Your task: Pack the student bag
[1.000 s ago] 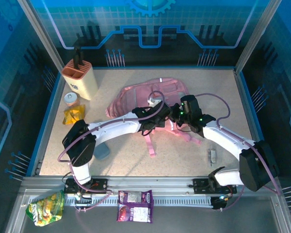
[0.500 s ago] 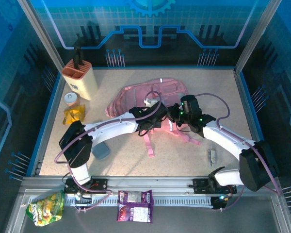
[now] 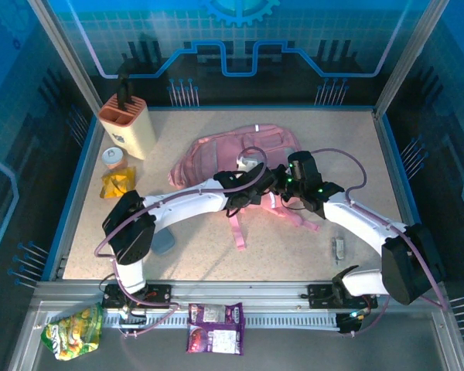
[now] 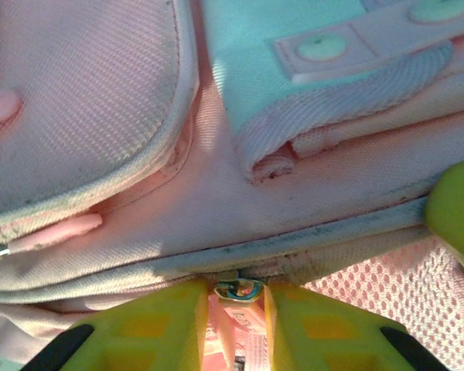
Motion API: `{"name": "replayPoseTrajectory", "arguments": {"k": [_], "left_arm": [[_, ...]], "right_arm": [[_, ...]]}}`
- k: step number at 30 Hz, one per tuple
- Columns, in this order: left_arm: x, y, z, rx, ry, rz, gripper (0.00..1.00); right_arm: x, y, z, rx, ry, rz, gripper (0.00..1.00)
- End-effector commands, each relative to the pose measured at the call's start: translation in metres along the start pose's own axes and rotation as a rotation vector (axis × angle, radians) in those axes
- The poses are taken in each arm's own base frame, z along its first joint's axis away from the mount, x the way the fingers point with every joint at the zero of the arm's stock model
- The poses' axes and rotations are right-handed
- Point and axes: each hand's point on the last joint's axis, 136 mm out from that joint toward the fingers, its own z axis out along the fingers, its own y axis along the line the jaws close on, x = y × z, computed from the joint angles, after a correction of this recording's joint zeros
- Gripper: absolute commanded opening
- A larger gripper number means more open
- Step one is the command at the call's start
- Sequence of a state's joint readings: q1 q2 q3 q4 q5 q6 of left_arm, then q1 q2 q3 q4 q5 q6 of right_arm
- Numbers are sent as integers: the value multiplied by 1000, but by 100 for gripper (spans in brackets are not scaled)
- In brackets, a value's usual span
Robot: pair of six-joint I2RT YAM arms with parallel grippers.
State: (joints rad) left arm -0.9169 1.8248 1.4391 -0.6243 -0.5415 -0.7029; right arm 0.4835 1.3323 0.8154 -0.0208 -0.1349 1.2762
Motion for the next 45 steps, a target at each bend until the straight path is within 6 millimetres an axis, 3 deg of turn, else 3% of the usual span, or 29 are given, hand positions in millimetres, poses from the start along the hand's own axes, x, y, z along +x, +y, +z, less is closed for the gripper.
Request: {"name": "replayPoseTrajectory", "arguments": {"k": [1, 8, 13, 20, 25, 32, 36, 41, 45], "left_arm": [[6, 2, -2, -25, 26, -118, 29], [15, -1, 2, 4, 37, -189, 35], [5, -13, 13, 28, 42, -153, 38], [-23, -23, 3, 85, -42, -88, 31], [-35, -23, -17, 141, -89, -94, 24], [-32, -9, -31, 134, -65, -107, 21], [-25, 1, -21, 96, -34, -107, 18], [-13, -3, -12, 115, 32, -120, 25], [-6, -1, -20, 121, 24, -128, 30]], "right_arm": [[-6, 41, -11, -141, -25, -34, 0], [-5, 41, -10, -149, -16, -28, 0], [-5, 40, -11, -146, -17, -31, 0], [-6, 32, -10, -139, -22, -22, 0], [-8, 29, -9, -130, -24, -20, 0], [-7, 30, -6, -136, -12, -20, 0], [-8, 30, -5, -138, -13, -18, 0], [-6, 30, -5, -138, -8, -19, 0], [-8, 29, -5, -134, -12, -19, 0]]}}
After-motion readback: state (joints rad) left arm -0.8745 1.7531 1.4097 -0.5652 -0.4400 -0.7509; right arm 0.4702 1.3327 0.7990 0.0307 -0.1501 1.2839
